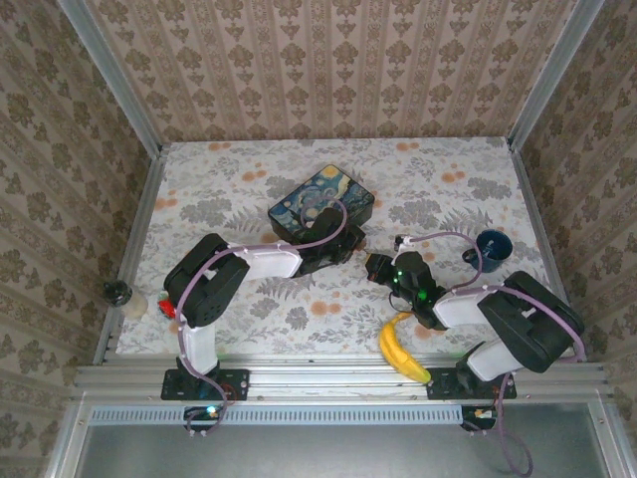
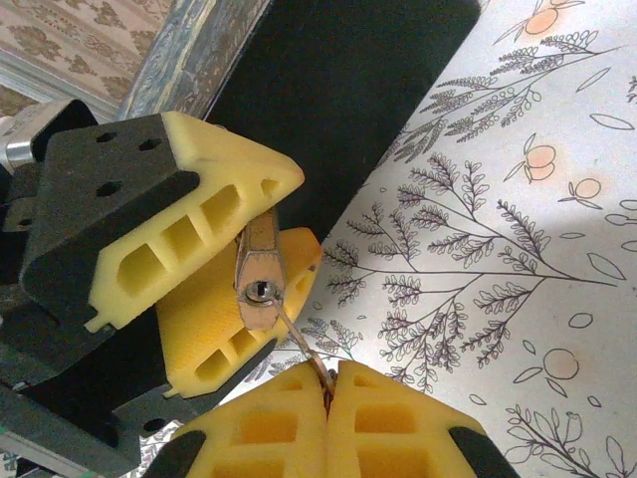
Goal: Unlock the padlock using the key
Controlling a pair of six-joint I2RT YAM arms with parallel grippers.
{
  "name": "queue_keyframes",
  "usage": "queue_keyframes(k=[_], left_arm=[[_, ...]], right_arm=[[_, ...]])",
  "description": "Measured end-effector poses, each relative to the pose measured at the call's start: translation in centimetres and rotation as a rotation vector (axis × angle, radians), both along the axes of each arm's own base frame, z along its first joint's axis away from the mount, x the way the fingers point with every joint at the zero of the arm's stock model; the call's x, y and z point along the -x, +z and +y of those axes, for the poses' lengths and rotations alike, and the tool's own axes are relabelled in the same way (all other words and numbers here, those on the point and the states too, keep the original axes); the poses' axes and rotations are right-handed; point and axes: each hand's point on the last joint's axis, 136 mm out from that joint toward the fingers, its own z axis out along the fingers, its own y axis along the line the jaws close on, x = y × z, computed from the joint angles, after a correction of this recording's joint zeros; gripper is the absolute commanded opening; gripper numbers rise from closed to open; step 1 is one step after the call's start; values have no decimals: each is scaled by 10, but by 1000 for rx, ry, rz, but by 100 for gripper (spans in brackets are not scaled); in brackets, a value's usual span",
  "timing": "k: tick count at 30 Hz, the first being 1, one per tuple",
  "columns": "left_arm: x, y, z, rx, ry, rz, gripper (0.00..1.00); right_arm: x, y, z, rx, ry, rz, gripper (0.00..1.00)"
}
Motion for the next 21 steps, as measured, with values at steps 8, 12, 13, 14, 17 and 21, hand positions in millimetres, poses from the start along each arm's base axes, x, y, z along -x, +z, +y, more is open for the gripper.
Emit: queue_keyframes(k=[8,12,13,14,17,21], left_arm=[[-4,1,0,10,6,-9,0],[-5,1,0,12,7,-11,0],[-5,1,0,13,7,-12,0],[-5,1,0,12,7,-12,0],[-5,0,-1,11,6,-16,0],[-6,1,0,8,7,-24,0]], right_arm=[[-4,2,2,-10,-1,-12,0],[-5,3,2,-11,-1,-12,0],[-5,3,2,-12,1,-12,0],[-5,3,2,-15,2,-11,0],[-5,3,2,-37,10,3,0],[-6,3,2,-73,24,45,0]])
